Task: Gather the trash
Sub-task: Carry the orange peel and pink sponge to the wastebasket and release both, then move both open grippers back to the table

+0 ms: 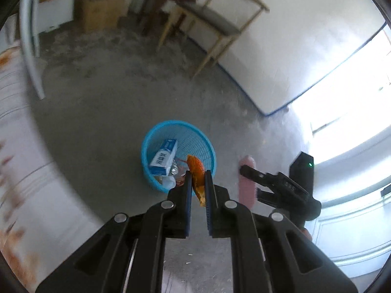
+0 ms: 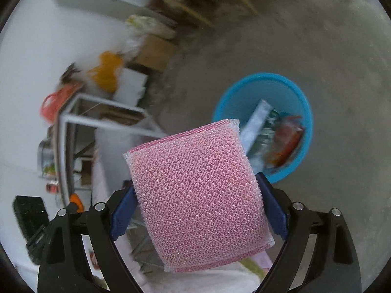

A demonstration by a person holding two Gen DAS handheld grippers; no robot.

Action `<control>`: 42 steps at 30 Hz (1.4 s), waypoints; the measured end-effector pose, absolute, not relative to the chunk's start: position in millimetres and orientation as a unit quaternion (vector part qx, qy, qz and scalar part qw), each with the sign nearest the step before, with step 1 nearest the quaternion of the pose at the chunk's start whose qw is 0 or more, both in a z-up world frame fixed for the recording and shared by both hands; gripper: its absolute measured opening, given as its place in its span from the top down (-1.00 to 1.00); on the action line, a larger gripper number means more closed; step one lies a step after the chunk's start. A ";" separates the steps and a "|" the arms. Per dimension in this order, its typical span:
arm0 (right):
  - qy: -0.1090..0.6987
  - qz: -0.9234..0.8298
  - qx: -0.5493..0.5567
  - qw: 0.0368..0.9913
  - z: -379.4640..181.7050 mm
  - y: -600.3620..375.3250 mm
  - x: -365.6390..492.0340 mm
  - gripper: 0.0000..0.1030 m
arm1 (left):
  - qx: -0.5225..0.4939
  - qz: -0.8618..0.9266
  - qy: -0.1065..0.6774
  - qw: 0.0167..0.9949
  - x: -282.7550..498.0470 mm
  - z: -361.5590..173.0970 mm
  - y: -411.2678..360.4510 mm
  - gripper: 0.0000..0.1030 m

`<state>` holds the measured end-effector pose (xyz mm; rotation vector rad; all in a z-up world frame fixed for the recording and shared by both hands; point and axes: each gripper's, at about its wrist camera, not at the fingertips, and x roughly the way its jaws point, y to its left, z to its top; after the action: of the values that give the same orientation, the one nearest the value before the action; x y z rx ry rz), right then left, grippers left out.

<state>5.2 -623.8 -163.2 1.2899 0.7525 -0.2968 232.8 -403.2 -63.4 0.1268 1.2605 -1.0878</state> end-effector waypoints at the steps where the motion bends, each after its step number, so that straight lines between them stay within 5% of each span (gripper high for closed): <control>1: 0.342 -0.133 0.591 0.718 -170.6 -628.6 7.7 -0.69 | 0.062 -0.483 0.566 0.665 232.3 -70.6 -419.3 0.81; 5: 0.345 -0.151 0.608 0.699 -209.4 -657.0 29.7 -0.80 | 0.093 -0.487 0.572 0.654 231.7 -99.1 -475.2 0.72; 7: 0.357 -0.152 0.613 0.688 -234.6 -669.3 38.4 -0.85 | 0.117 -0.487 0.571 0.650 229.3 -115.2 -497.8 0.18; 8: 0.366 -0.159 0.615 0.680 -240.3 -672.2 39.2 -0.85 | 0.121 -0.484 0.571 0.652 226.4 -118.2 -500.5 0.08; 15: 0.364 -0.190 0.607 0.681 -243.4 -668.7 8.7 -0.85 | 0.115 -0.492 0.574 0.644 219.5 -124.2 -496.9 0.01; 24: 0.338 -0.195 0.578 0.717 -209.0 -643.3 -23.3 -0.85 | 0.084 -0.504 0.521 0.684 217.8 -64.0 -447.4 -0.19; 42: 0.308 -0.055 0.409 0.857 -24.6 -510.6 -45.0 -0.85 | -0.035 -0.394 0.412 0.821 183.0 36.9 -139.0 -0.55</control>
<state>-45.0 -510.6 -24.6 0.8584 0.6468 -0.1147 183.0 -139.0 36.9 -0.0739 0.8761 -0.8397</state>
